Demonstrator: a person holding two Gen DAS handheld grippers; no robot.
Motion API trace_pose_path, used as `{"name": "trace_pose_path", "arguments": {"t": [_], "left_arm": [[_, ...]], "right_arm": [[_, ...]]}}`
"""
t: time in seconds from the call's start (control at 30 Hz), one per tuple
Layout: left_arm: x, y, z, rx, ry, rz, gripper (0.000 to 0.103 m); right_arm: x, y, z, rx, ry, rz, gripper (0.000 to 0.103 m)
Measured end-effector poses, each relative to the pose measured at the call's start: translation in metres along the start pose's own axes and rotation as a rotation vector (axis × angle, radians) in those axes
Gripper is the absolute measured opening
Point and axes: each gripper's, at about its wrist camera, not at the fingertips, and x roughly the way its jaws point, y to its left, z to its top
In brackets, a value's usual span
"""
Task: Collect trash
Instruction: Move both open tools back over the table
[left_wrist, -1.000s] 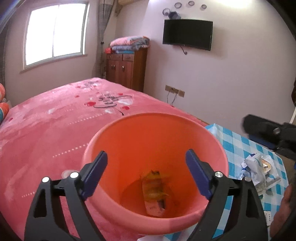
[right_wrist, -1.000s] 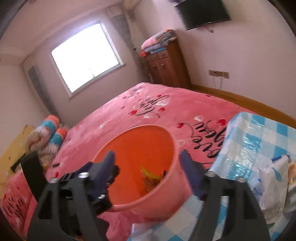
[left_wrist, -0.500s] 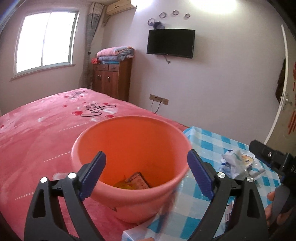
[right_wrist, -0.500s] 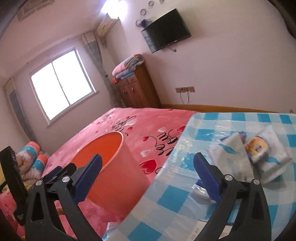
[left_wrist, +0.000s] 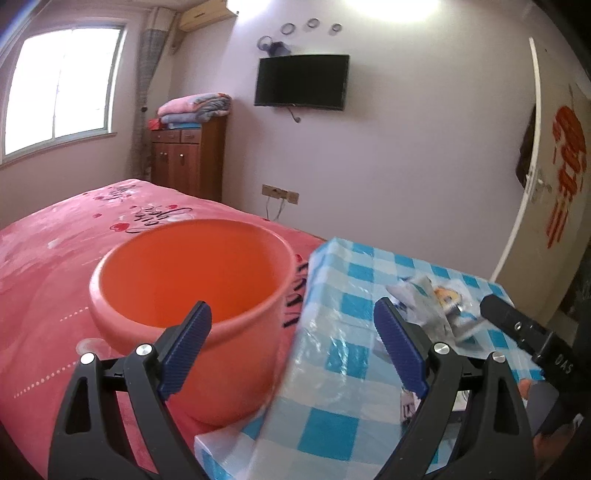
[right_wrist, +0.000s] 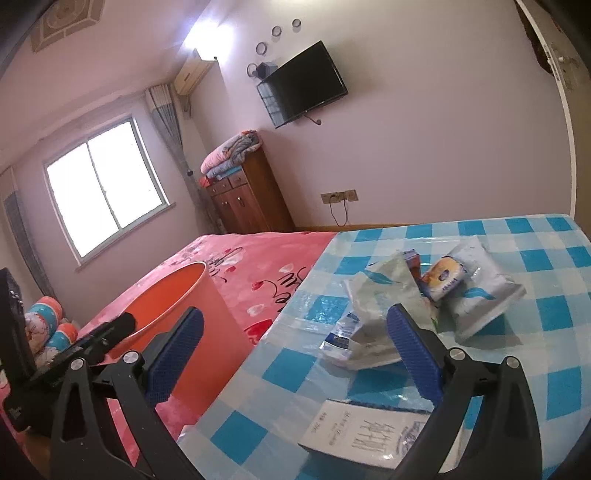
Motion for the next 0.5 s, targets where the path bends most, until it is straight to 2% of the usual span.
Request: {"name": "trace_pose_path", "arguments": {"t": [0.27,0.5], "left_arm": [[-0.007,-0.024,-0.015,0.026,0.012,-0.045,0.09],[-0.007,-0.04,-0.029,0.039,0.042,-0.086,0.09]], "right_arm": [[-0.032,-0.017,-0.009,0.024,-0.032,-0.032,0.098],[-0.044,-0.037,-0.022,0.074,0.038,-0.08,0.098]]}}
